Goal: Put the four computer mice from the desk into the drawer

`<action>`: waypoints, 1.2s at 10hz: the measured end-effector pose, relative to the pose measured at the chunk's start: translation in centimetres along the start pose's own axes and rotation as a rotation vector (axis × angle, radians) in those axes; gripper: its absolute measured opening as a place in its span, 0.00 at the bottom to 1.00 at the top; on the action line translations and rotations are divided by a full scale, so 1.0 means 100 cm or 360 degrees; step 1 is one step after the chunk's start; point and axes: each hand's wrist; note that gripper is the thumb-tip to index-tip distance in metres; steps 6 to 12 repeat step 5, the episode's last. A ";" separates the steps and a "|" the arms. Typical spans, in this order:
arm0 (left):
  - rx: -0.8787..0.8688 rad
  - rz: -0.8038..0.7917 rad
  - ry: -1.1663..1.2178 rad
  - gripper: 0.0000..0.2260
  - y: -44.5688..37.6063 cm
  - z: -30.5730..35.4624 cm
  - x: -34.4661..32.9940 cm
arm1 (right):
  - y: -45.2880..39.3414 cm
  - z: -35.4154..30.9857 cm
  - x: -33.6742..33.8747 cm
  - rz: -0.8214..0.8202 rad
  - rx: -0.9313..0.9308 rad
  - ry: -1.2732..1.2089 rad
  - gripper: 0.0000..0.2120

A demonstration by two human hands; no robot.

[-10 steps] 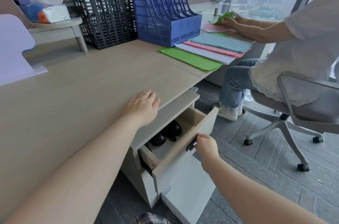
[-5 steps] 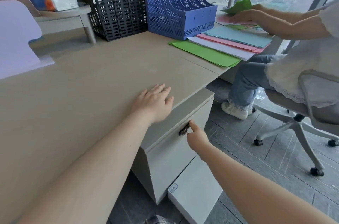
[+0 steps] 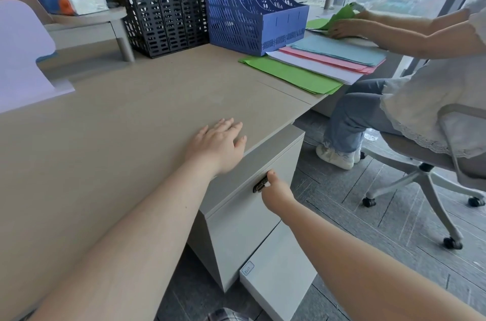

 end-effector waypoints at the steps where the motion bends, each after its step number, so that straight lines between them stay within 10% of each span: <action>1: 0.0003 0.0001 -0.0005 0.23 0.001 0.000 0.001 | -0.002 0.000 0.002 0.0020 0.0023 0.0058 0.25; 12: -0.0016 0.0025 0.0017 0.22 0.005 0.001 0.000 | 0.001 0.023 0.018 -0.0057 -0.0102 0.0330 0.25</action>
Point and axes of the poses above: each hand's wrist, its own y-axis away from the middle knuckle, its own x-axis out of the back of the hand, z = x × y, and after that the axes turned 11 degrees about -z, right-handed
